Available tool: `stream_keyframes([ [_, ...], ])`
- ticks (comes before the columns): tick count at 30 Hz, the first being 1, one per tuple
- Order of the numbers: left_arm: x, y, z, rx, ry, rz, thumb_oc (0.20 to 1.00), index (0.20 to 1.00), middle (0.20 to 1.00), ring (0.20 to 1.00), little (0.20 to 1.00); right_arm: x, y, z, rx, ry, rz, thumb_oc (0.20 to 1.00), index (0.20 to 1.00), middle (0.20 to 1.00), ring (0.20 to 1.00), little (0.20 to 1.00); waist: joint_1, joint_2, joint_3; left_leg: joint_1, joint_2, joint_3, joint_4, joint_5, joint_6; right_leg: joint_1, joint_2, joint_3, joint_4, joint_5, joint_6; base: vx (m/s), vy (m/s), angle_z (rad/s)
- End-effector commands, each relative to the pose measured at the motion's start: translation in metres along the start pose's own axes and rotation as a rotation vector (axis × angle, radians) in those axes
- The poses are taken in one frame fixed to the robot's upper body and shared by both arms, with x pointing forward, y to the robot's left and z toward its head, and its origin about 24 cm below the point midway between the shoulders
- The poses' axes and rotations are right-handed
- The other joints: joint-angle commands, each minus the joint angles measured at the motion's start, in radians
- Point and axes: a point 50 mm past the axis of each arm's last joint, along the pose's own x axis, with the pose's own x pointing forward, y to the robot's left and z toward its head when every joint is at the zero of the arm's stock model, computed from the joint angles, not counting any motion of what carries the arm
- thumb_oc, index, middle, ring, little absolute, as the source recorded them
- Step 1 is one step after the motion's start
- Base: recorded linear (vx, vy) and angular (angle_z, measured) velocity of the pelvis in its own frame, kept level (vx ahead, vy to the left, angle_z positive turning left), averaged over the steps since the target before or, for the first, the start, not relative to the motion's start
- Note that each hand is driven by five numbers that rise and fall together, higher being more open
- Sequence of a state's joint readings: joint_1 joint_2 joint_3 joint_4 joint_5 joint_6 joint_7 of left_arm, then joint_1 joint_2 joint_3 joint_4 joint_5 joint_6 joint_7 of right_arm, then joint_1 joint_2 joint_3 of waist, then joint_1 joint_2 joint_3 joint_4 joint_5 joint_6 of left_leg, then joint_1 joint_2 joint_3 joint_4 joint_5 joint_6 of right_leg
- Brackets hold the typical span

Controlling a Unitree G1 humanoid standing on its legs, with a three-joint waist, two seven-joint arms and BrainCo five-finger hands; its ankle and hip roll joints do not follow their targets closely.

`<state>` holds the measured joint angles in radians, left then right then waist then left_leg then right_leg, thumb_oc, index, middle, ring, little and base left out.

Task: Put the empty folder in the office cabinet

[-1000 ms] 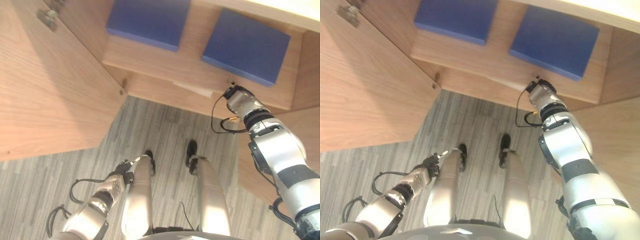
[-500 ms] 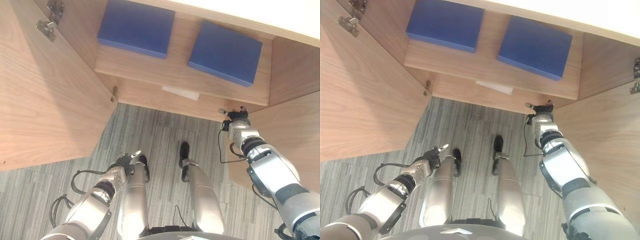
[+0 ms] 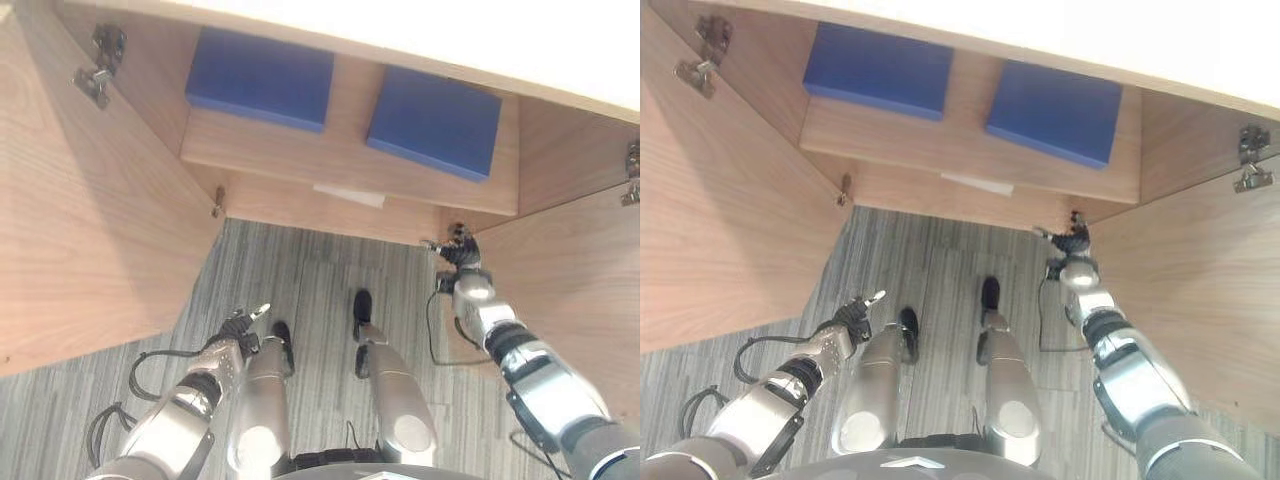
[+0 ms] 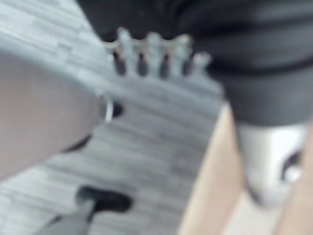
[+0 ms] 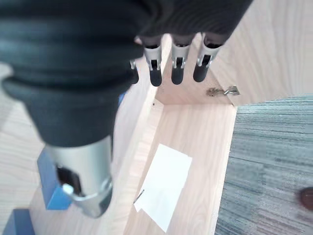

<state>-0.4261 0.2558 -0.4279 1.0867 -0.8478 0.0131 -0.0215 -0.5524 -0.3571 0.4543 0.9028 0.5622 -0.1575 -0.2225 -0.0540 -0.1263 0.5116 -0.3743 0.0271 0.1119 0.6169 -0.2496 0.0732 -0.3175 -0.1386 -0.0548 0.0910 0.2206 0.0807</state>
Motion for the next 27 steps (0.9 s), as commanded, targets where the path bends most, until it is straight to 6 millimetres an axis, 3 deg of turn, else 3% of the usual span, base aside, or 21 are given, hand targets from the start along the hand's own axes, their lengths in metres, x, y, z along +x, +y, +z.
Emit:
stream_keyframes([
  [1,-0.003,-0.006,-0.017,0.019,-0.012,0.001,1.000,1.000,1.000,1.000,1.000,0.004,-0.030,0.033,-0.041,-0.173,-0.093,1.000,1.000,1.000,1.000,1.000,0.003,0.005,-0.083,0.068,-0.010,0.032,-0.058,-0.059,-0.018,-0.006,0.033,0.002,0.055,-0.169,-0.026,-0.11,0.136,-0.23],
  [8,-0.013,0.008,-0.051,0.034,0.045,0.050,1.000,1.000,1.000,1.000,1.000,-0.030,-0.042,-0.040,-0.122,-0.018,0.019,1.000,1.000,1.000,1.000,1.000,-0.009,0.009,-0.156,0.208,-0.053,0.043,-0.156,-0.071,-0.006,0.082,0.012,0.014,-0.037,-0.122,0.008,-0.10,0.135,-0.15],
  [12,-0.017,0.013,-0.058,0.035,0.035,0.028,1.000,1.000,1.000,1.000,1.000,-0.043,-0.050,-0.063,-0.134,0.071,0.030,1.000,1.000,1.000,1.000,1.000,-0.013,0.011,-0.184,0.259,-0.067,0.045,-0.183,-0.081,-0.005,0.119,0.005,0.009,-0.076,-0.111,0.018,-0.14,0.148,-0.03],
  [13,-0.021,0.016,-0.064,0.024,0.036,0.023,1.000,1.000,1.000,1.000,1.000,-0.055,-0.054,-0.084,-0.111,0.155,0.021,1.000,1.000,1.000,1.000,1.000,-0.017,0.014,-0.203,0.296,-0.077,0.055,-0.183,-0.094,-0.006,0.148,-0.005,-0.010,-0.124,-0.101,0.028,-0.18,0.182,0.06],
  [21,-0.028,0.021,-0.078,0.033,0.049,-0.015,1.000,1.000,1.000,1.000,1.000,-0.086,-0.057,-0.132,0.080,0.346,-0.138,1.000,1.000,1.000,1.000,1.000,-0.026,0.023,-0.218,0.356,-0.107,0.066,-0.176,-0.126,0.009,0.146,-0.017,-0.028,-0.178,-0.088,0.063,-0.18,0.155,-0.06],
  [23,-0.028,0.021,-0.078,0.036,0.048,-0.016,1.000,1.000,1.000,1.000,1.000,-0.087,-0.057,-0.133,0.085,0.353,-0.145,1.000,1.000,1.000,1.000,1.000,-0.026,0.023,-0.218,0.358,-0.108,0.066,-0.177,-0.125,0.010,0.145,-0.017,-0.028,-0.178,-0.088,0.064,-0.10,0.085,-0.11],
  [27,-0.044,0.038,-0.103,0.097,0.061,-0.046,1.000,1.000,1.000,1.000,1.000,-0.101,-0.065,-0.151,0.148,0.396,-0.237,1.000,1.000,1.000,1.000,1.000,-0.011,0.039,-0.220,0.394,-0.116,0.071,-0.243,-0.090,0.005,0.121,-0.012,-0.094,-0.178,-0.077,0.074,-0.22,0.120,-0.34],
])
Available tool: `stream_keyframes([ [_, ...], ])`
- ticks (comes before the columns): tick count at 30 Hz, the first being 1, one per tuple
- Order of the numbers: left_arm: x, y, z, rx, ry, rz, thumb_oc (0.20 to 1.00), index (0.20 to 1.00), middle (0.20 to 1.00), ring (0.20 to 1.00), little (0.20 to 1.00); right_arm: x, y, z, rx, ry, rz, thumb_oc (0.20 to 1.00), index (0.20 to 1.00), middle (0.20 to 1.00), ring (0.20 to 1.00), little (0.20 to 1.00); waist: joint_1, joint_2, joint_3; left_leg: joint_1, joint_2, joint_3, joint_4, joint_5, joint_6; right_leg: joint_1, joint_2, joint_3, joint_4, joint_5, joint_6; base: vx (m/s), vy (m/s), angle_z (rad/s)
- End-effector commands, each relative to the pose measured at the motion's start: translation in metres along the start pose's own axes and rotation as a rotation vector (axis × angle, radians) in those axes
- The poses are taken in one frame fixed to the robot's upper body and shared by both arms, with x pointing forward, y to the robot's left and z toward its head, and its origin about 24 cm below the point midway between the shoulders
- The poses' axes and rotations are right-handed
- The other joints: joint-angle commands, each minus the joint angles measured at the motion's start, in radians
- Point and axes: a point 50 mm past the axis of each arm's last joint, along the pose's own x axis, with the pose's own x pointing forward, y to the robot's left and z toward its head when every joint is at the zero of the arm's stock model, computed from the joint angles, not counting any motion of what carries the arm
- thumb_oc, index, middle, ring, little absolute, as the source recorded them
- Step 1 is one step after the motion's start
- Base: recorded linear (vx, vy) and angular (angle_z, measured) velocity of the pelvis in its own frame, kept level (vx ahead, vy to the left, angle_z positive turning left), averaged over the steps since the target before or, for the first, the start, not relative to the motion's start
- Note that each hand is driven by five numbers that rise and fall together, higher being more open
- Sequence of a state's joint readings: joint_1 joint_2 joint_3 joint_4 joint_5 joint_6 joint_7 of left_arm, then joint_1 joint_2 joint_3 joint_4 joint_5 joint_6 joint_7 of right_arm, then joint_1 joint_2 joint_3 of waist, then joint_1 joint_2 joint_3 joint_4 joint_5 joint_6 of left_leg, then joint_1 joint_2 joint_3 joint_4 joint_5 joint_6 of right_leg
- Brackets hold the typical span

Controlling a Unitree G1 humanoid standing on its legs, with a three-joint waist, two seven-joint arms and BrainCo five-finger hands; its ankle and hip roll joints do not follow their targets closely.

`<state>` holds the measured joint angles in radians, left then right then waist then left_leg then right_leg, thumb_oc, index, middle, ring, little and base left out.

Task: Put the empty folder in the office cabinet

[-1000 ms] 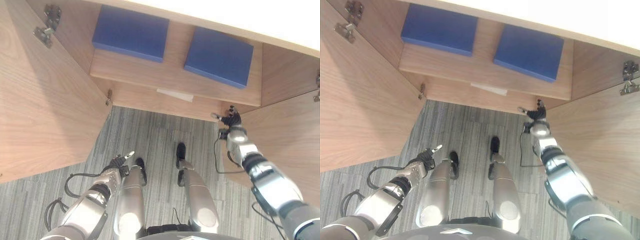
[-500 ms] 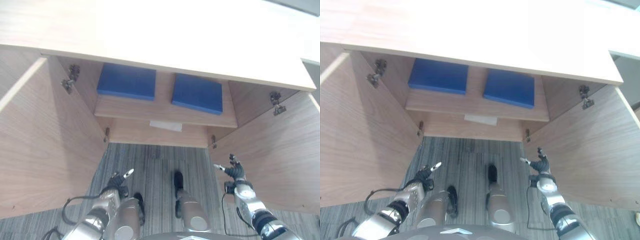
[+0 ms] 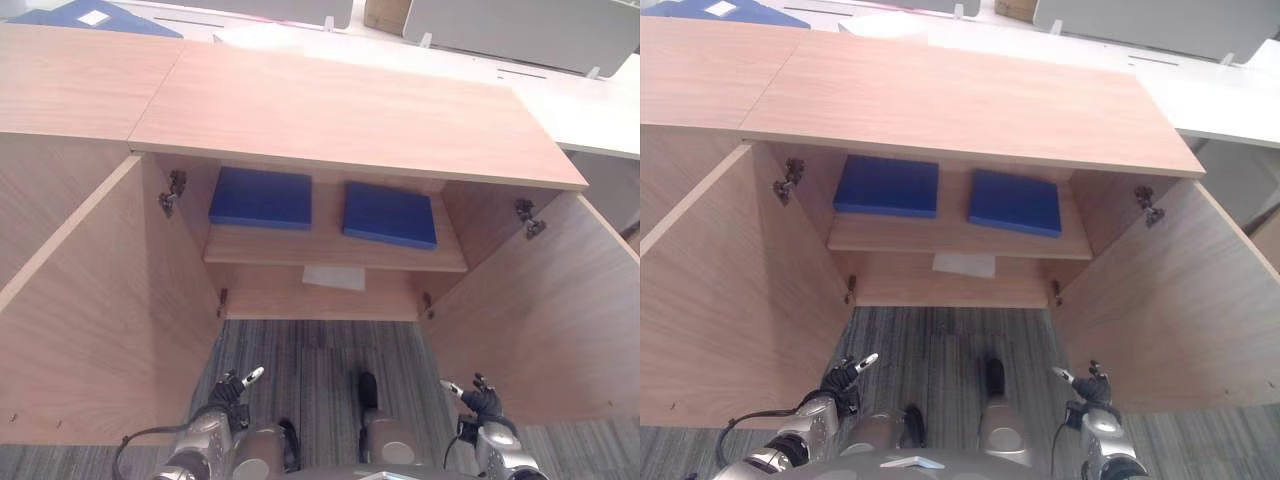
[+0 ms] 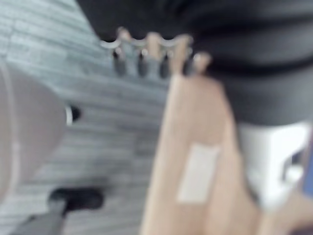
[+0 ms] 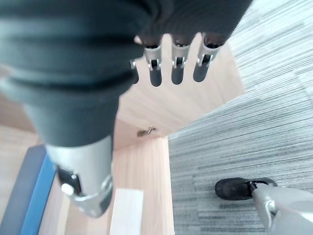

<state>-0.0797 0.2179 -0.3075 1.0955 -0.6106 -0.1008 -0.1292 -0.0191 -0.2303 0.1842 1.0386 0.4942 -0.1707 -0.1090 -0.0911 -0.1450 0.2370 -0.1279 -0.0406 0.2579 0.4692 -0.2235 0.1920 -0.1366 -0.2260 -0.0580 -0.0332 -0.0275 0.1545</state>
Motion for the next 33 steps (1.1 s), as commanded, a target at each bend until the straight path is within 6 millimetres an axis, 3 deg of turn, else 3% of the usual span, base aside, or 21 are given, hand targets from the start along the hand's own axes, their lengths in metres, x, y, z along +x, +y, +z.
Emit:
stream_keyframes([
  [1,-0.006,0.000,0.003,0.080,-0.122,-0.085,1.000,1.000,1.000,1.000,1.000,0.010,-0.024,0.055,0.038,-0.194,-0.086,1.000,1.000,1.000,1.000,1.000,0.031,0.063,0.058,0.155,-0.048,-0.075,-0.116,-0.107,-0.113,-0.060,0.071,-0.103,-0.054,0.179,0.000,-0.26,0.119,-0.59],
  [2,-0.013,0.007,-0.007,0.098,-0.127,-0.090,1.000,1.000,1.000,1.000,1.000,0.009,-0.029,0.051,0.069,-0.187,-0.127,1.000,1.000,1.000,1.000,1.000,0.037,0.074,0.065,0.172,-0.046,-0.079,-0.161,-0.087,-0.108,-0.052,0.061,-0.105,-0.047,0.191,0.002,-0.22,0.115,-0.45],
  [5,-0.018,0.013,-0.012,0.108,-0.130,-0.100,1.000,1.000,1.000,1.000,1.000,0.008,-0.037,0.047,0.117,-0.174,-0.182,1.000,1.000,1.000,1.000,1.000,0.045,0.087,0.067,0.182,-0.037,-0.074,-0.207,-0.065,-0.105,-0.038,0.041,-0.099,-0.010,0.199,0.001,-0.13,0.063,0.01],
  [9,-0.028,0.025,-0.019,0.116,-0.123,-0.122,1.000,1.000,1.000,1.000,1.000,0.006,-0.055,0.043,0.264,-0.149,-0.347,1.000,1.000,1.000,1.000,1.000,0.069,0.116,0.044,0.191,0.013,-0.025,-0.312,-0.006,-0.111,0.006,-0.018,-0.101,0.083,0.213,0.007,-0.19,0.021,-0.03],
  [16,-0.031,0.032,-0.020,0.109,-0.120,-0.110,1.000,1.000,1.000,1.000,1.000,0.004,-0.063,0.045,0.381,-0.154,-0.460,1.000,1.000,1.000,1.000,1.000,0.084,0.129,0.034,0.196,0.045,-0.001,-0.353,0.027,-0.111,0.041,-0.033,-0.119,0.115,0.196,0.003,-0.06,-0.037,-0.17],
  [17,-0.033,0.035,-0.020,0.095,-0.123,-0.096,1.000,1.000,1.000,1.000,1.000,0.001,-0.068,0.048,0.445,-0.178,-0.553,1.000,1.000,1.000,1.000,1.000,0.092,0.136,0.028,0.198,0.062,0.008,-0.378,0.045,-0.109,0.061,-0.037,-0.128,0.142,0.181,-0.001,-0.07,-0.059,-0.19],
  [18,-0.033,0.035,-0.020,0.095,-0.123,-0.096,1.000,1.000,1.000,1.000,1.000,0.001,-0.068,0.048,0.445,-0.178,-0.553,1.000,1.000,1.000,1.000,1.000,0.092,0.136,0.028,0.198,0.062,0.008,-0.378,0.045,-0.109,0.061,-0.037,-0.128,0.142,0.181,-0.001,-0.15,-0.142,-0.13],
  [19,-0.034,0.036,-0.021,0.090,-0.128,-0.091,1.000,1.000,1.000,1.000,1.000,-0.003,-0.073,0.052,0.507,-0.193,-0.683,1.000,1.000,1.000,1.000,1.000,0.099,0.146,0.023,0.208,0.073,0.010,-0.405,0.060,-0.106,0.088,-0.036,-0.137,0.156,0.153,-0.003,-0.08,-0.083,0.06],
  [20,-0.034,0.036,-0.021,0.090,-0.128,-0.091,1.000,1.000,1.000,1.000,1.000,-0.003,-0.073,0.052,0.507,-0.193,-0.683,1.000,1.000,1.000,1.000,1.000,0.099,0.146,0.023,0.208,0.073,0.010,-0.405,0.060,-0.106,0.088,-0.036,-0.137,0.156,0.153,-0.003,-0.12,-0.156,-0.63],
  [23,-0.036,0.035,-0.025,0.083,-0.133,-0.080,1.000,1.000,1.000,1.000,1.000,-0.012,-0.082,0.058,0.543,-0.240,-0.899,1.000,1.000,1.000,1.000,1.000,0.104,0.156,0.011,0.229,0.082,0.017,-0.444,0.077,-0.118,0.129,-0.016,-0.164,0.110,0.113,-0.001,-0.04,-0.119,-0.86],
  [28,-0.038,0.037,-0.029,0.090,-0.101,-0.081,1.000,1.000,1.000,1.000,1.000,-0.018,-0.095,0.060,0.604,-0.273,-1.024,1.000,1.000,1.000,1.000,1.000,0.106,0.163,-0.015,0.262,0.088,0.004,-0.486,0.100,-0.141,0.161,0.019,-0.177,0.058,0.087,0.011,0.04,-0.187,-0.13],
  [33,-0.039,0.037,-0.034,0.102,-0.076,-0.091,1.000,1.000,1.000,1.000,1.000,-0.021,-0.106,0.070,0.610,-0.320,-1.063,1.000,1.000,1.000,1.000,1.000,0.107,0.170,-0.032,0.277,0.091,-0.007,-0.509,0.113,-0.155,0.188,0.038,-0.185,0.038,0.064,-0.002,0.04,-0.081,0.07],
])
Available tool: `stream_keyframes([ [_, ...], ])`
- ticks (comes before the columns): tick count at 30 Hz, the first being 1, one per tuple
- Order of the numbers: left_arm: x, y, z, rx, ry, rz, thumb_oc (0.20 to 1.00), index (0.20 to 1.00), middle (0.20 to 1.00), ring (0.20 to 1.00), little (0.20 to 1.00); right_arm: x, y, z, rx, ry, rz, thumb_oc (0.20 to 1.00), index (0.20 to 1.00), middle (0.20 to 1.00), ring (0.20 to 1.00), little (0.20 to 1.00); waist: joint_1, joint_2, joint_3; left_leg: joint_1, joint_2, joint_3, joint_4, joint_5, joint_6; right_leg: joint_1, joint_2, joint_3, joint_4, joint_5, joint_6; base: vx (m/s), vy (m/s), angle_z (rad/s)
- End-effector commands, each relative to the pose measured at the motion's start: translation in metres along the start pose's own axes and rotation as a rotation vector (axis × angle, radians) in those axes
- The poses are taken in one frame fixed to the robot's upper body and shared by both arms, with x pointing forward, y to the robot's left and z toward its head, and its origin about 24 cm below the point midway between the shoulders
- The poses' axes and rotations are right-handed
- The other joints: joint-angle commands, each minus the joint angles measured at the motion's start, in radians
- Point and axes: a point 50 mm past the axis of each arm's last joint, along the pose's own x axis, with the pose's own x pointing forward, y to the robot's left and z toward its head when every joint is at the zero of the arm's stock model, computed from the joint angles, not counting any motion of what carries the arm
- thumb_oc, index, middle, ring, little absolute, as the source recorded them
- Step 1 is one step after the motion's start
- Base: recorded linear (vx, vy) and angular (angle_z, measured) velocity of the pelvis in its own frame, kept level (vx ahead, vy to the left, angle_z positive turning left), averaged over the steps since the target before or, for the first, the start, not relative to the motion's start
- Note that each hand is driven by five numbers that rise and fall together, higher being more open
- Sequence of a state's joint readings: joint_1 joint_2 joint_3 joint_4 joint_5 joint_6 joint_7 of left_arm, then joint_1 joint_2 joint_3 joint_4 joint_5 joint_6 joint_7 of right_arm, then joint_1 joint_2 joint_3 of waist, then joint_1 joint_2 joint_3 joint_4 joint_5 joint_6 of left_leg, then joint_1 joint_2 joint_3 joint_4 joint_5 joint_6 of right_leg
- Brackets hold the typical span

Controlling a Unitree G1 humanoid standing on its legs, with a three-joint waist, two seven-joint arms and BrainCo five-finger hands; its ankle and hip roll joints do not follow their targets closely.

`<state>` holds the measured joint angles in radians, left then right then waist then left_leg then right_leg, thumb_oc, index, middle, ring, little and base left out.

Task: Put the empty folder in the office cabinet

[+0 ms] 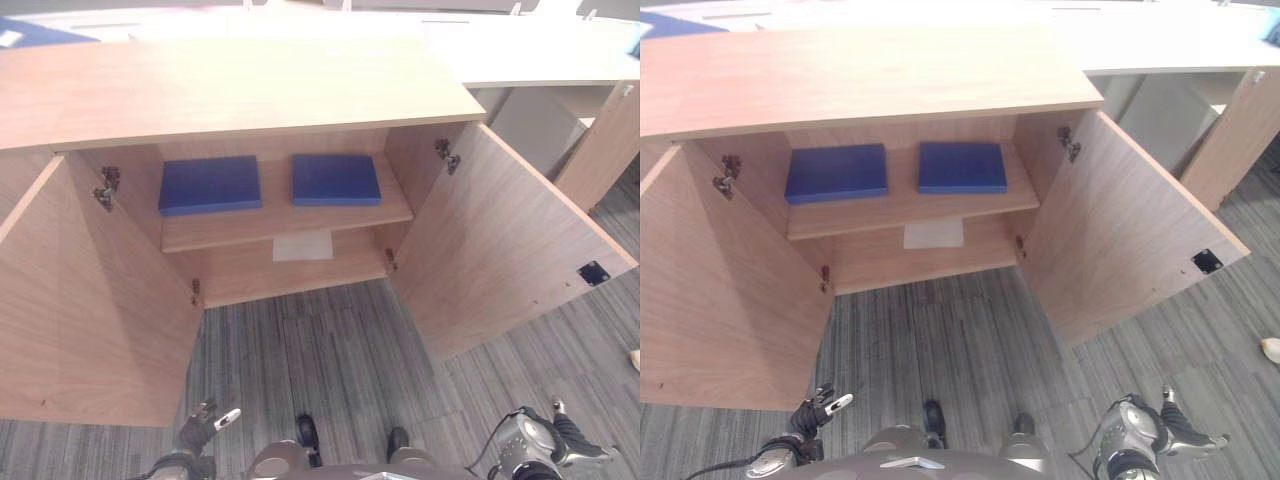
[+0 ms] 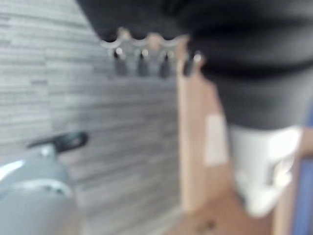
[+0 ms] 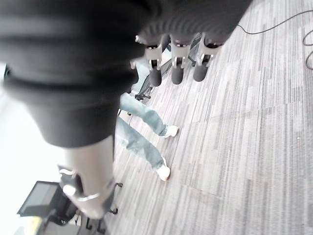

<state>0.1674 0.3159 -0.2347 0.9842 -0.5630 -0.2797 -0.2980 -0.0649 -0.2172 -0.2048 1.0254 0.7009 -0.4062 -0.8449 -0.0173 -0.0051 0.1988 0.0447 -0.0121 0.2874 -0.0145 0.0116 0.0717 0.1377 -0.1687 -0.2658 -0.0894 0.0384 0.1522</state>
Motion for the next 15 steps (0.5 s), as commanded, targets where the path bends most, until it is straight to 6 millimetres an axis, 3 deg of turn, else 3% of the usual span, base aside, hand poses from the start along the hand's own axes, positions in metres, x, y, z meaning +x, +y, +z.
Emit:
stream_keyframes([
  [1,0.003,-0.007,0.000,0.065,0.024,-0.064,1.000,1.000,1.000,1.000,1.000,0.022,0.011,0.066,0.084,-0.238,0.016,1.000,1.000,1.000,1.000,1.000,0.036,0.031,-0.011,0.114,0.062,-0.045,-0.042,-0.115,-0.048,-0.058,0.000,0.019,0.063,-0.016,-0.015,0.08,-0.193,0.21],
  [3,0.001,-0.004,-0.002,0.085,0.046,-0.067,1.000,1.000,1.000,1.000,1.000,0.026,0.023,0.085,0.079,-0.262,0.153,1.000,1.000,1.000,1.000,1.000,0.043,0.031,-0.026,0.106,0.062,-0.058,-0.049,-0.104,-0.060,-0.040,0.018,0.016,0.030,-0.021,-0.031,0.06,-0.219,0.36],
  [6,0.000,-0.002,-0.002,0.093,0.052,-0.066,1.000,1.000,1.000,1.000,1.000,0.027,0.027,0.092,0.082,-0.268,0.205,1.000,1.000,1.000,1.000,1.000,0.046,0.032,-0.029,0.104,0.064,-0.061,-0.052,-0.100,-0.064,-0.037,0.023,0.013,0.022,-0.022,-0.035,0.01,-0.113,0.07],
  [8,-0.004,0.008,0.000,0.111,0.071,-0.054,1.000,1.000,1.000,1.000,1.000,0.033,0.034,0.115,0.063,-0.298,0.338,1.000,1.000,1.000,1.000,1.000,0.049,0.037,-0.030,0.097,0.072,-0.069,-0.054,-0.090,-0.076,-0.033,0.034,0.006,0.012,-0.030,-0.045,0.00,-0.194,0.12],
  [10,-0.005,0.009,-0.001,0.115,0.076,-0.052,1.000,1.000,1.000,1.000,1.000,0.034,0.036,0.121,0.037,-0.321,0.362,1.000,1.000,1.000,1.000,1.000,0.050,0.039,-0.029,0.098,0.073,-0.072,-0.053,-0.091,-0.078,-0.031,0.037,0.005,0.012,-0.034,-0.046,0.01,-0.110,0.01],
  [15,-0.008,0.017,0.002,0.130,0.078,-0.056,1.000,1.000,1.000,1.000,1.000,0.025,0.062,0.164,-0.103,-0.425,0.675,1.000,1.000,1.000,1.000,1.000,0.050,0.049,-0.014,0.066,0.080,-0.082,-0.054,-0.068,-0.097,-0.051,0.044,0.005,0.013,-0.041,-0.057,-0.07,-0.083,-0.04],
])
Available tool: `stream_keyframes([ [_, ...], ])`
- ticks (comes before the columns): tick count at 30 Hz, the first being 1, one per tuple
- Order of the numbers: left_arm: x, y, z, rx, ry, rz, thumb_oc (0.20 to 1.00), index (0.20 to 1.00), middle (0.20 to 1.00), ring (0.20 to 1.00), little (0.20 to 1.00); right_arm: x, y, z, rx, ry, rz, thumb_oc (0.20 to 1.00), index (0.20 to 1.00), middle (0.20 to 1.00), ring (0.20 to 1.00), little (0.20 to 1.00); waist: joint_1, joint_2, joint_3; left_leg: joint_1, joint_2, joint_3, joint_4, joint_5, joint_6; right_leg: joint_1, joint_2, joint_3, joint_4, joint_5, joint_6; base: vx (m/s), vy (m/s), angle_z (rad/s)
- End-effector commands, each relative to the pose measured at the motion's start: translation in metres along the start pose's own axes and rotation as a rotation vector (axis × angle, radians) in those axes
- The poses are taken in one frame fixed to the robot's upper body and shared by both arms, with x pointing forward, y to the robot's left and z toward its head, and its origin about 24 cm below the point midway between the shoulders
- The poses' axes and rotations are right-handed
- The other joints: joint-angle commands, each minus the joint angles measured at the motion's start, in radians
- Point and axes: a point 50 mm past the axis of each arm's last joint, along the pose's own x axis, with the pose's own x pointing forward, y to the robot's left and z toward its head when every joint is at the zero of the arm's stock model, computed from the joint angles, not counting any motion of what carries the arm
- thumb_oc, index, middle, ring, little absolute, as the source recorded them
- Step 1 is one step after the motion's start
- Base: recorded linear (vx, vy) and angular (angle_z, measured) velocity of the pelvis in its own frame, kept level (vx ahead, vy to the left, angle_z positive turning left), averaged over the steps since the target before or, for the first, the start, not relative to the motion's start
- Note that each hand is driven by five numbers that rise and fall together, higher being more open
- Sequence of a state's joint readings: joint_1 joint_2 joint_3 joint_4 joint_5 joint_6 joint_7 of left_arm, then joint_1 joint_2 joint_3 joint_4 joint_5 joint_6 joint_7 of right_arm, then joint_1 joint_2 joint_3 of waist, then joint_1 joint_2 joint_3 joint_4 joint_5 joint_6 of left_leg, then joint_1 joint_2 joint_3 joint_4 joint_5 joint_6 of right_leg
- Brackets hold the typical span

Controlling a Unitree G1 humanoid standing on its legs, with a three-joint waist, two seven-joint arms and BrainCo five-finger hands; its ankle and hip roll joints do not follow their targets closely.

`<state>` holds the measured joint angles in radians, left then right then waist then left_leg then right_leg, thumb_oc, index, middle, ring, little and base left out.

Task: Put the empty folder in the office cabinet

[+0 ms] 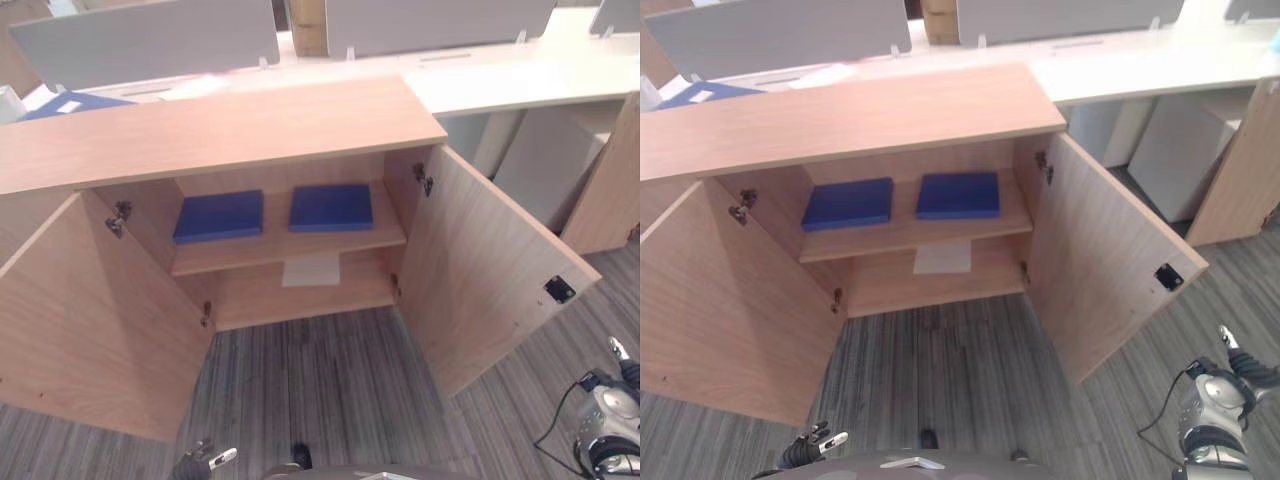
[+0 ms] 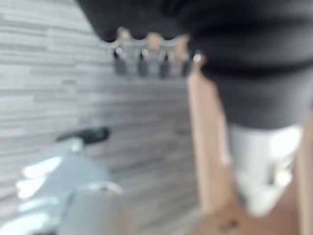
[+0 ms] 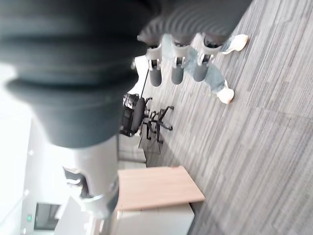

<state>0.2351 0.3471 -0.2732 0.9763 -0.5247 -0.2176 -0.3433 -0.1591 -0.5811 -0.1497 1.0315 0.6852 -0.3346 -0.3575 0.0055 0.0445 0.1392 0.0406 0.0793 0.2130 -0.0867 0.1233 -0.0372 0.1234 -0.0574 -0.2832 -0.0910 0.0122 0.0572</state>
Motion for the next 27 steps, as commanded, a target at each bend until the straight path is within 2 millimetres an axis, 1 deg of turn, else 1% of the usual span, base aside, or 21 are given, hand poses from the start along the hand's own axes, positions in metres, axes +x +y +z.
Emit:
stream_keyframes([
  [1,0.004,0.014,0.032,0.092,-0.071,-0.009,1.000,1.000,1.000,1.000,1.000,0.014,0.038,0.052,-0.038,-0.121,0.279,1.000,1.000,1.000,1.000,1.000,0.026,0.001,0.051,0.063,-0.009,-0.009,0.018,-0.175,0.008,-0.043,-0.067,0.024,0.014,-0.015,0.036,-0.08,-0.027,0.00],
  [2,0.004,0.015,0.033,0.092,-0.074,-0.010,1.000,1.000,1.000,1.000,1.000,0.015,0.041,0.057,-0.066,-0.130,0.316,1.000,1.000,1.000,1.000,1.000,0.025,0.002,0.054,0.059,-0.009,-0.009,0.017,-0.172,0.006,-0.046,-0.066,0.024,0.014,-0.016,0.034,-0.10,-0.031,-0.01],
  [4,0.004,0.017,0.035,0.096,-0.079,-0.012,1.000,1.000,1.000,1.000,1.000,0.016,0.050,0.064,-0.148,-0.135,0.445,1.000,1.000,1.000,1.000,1.000,0.027,0.001,0.060,0.050,-0.004,-0.009,0.016,-0.164,0.000,-0.051,-0.065,0.023,0.013,-0.016,0.033,-0.07,-0.040,-0.01],
  [6,0.004,0.018,0.036,0.104,-0.075,-0.012,1.000,1.000,1.000,1.000,1.000,0.015,0.054,0.066,-0.209,-0.130,0.507,1.000,1.000,1.000,1.000,1.000,0.029,-0.003,0.059,0.048,0.000,-0.009,0.016,-0.160,-0.003,-0.050,-0.064,0.021,0.013,-0.017,0.032,-0.02,-0.022,0.00],
  [7,0.004,0.018,0.036,0.104,-0.075,-0.012,1.000,1.000,1.000,1.000,1.000,0.015,0.054,0.066,-0.209,-0.130,0.507,1.000,1.000,1.000,1.000,1.000,0.029,-0.003,0.059,0.048,0.000,-0.009,0.016,-0.160,-0.003,-0.050,-0.064,0.021,0.013,-0.017,0.032,-0.01,-0.031,0.01],
  [8,0.004,0.018,0.034,0.108,-0.074,-0.014,1.000,1.000,1.000,1.000,1.000,0.013,0.060,0.067,-0.231,-0.127,0.588,1.000,1.000,1.000,1.000,1.000,0.032,-0.005,0.060,0.049,0.004,-0.008,0.015,-0.156,-0.006,-0.047,-0.063,0.019,0.011,-0.017,0.031,0.00,0.000,0.00],
  [9,0.004,0.018,0.034,0.108,-0.074,-0.014,1.000,1.000,1.000,1.000,1.000,0.013,0.060,0.067,-0.231,-0.127,0.588,1.000,1.000,1.000,1.000,1.000,0.032,-0.005,0.060,0.049,0.004,-0.008,0.015,-0.156,-0.006,-0.047,-0.063,0.019,0.011,-0.017,0.031,0.02,-0.037,0.02],
  [10,0.003,0.019,0.032,0.105,-0.074,-0.008,1.000,1.000,1.000,1.000,1.000,0.009,0.066,0.064,-0.274,-0.126,0.690,1.000,1.000,1.000,1.000,1.000,0.033,-0.010,0.054,0.053,0.010,-0.007,0.012,-0.152,-0.012,-0.041,-0.060,0.014,0.008,-0.019,0.029,0.04,-0.027,0.01],
  [11,0.003,0.020,0.032,0.103,-0.074,-0.006,1.000,1.000,1.000,1.000,1.000,0.007,0.070,0.063,-0.300,-0.130,0.734,1.000,1.000,1.000,1.000,1.000,0.035,-0.012,0.052,0.054,0.013,-0.007,0.011,-0.150,-0.015,-0.037,-0.058,0.011,0.005,-0.020,0.029,0.04,-0.028,0.01],
  [15,0.003,0.019,0.033,0.099,-0.085,0.003,1.000,1.000,1.000,1.000,1.000,-0.006,0.089,0.059,-0.386,-0.180,0.850,1.000,1.000,1.000,1.000,1.000,0.043,-0.018,0.049,0.055,0.021,-0.008,0.010,-0.143,-0.022,-0.029,-0.054,0.000,0.004,-0.025,0.026,0.00,0.000,0.00],
  [16,0.003,0.019,0.033,0.099,-0.085,0.003,1.000,1.000,1.000,1.000,1.000,-0.006,0.089,0.059,-0.386,-0.180,0.850,1.000,1.000,1.000,1.000,1.000,0.043,-0.018,0.049,0.055,0.021,-0.008,0.010,-0.143,-0.022,-0.029,-0.054,0.000,0.004,-0.025,0.026,0.00,0.000,0.00],
  [17,0.003,0.019,0.035,0.089,-0.100,0.015,1.000,1.000,1.000,1.000,1.000,-0.012,0.099,0.060,-0.403,-0.200,0.903,1.000,1.000,1.000,1.000,1.000,0.046,-0.021,0.049,0.053,0.023,-0.008,0.010,-0.141,-0.023,-0.028,-0.054,-0.003,0.004,-0.026,0.025,0.00,0.000,0.00],
  [19,0.003,0.020,0.037,0.078,-0.122,0.033,1.000,1.000,1.000,1.000,1.000,-0.021,0.111,0.058,-0.431,-0.227,0.973,1.000,1.000,1.000,1.000,1.000,0.050,-0.022,0.050,0.050,0.024,-0.010,0.010,-0.139,-0.025,-0.027,-0.054,-0.009,0.004,-0.028,0.024,-0.01,0.046,0.00],
  [20,0.003,0.020,0.040,0.069,-0.140,0.052,1.000,1.000,1.000,1.000,1.000,-0.030,0.120,0.055,-0.445,-0.237,1.025,1.000,1.000,1.000,1.000,1.000,0.055,-0.024,0.049,0.049,0.024,-0.012,0.010,-0.138,-0.026,-0.025,-0.053,-0.013,0.004,-0.030,0.023,-0.01,0.055,0.01],
  [21,0.003,0.020,0.041,0.067,-0.150,0.062,1.000,1.000,1.000,1.000,1.000,-0.033,0.123,0.053,-0.450,-0.243,1.042,1.000,1.000,1.000,1.000,1.000,0.057,-0.025,0.049,0.048,0.024,-0.014,0.010,-0.137,-0.026,-0.024,-0.054,-0.016,0.004,-0.030,0.022,0.00,0.058,0.02],
  [23,0.003,0.020,0.043,0.048,-0.183,0.097,1.000,1.000,1.000,1.000,1.000,-0.047,0.134,0.044,-0.475,-0.254,1.117,1.000,1.000,1.000,1.000,1.000,0.067,-0.029,0.049,0.047,0.023,-0.019,0.010,-0.137,-0.027,-0.018,-0.055,-0.026,0.004,-0.032,0.021,0.01,0.054,0.02],
  [27,0.002,0.021,0.046,0.025,-0.232,0.154,1.000,1.000,1.000,1.000,1.000,-0.068,0.147,0.030,-0.520,-0.268,1.223,1.000,1.000,1.000,1.000,1.000,0.089,-0.037,0.043,0.045,0.020,-0.032,0.010,-0.136,-0.027,-0.008,-0.058,-0.049,0.004,-0.036,0.020,0.03,0.060,0.10],
])
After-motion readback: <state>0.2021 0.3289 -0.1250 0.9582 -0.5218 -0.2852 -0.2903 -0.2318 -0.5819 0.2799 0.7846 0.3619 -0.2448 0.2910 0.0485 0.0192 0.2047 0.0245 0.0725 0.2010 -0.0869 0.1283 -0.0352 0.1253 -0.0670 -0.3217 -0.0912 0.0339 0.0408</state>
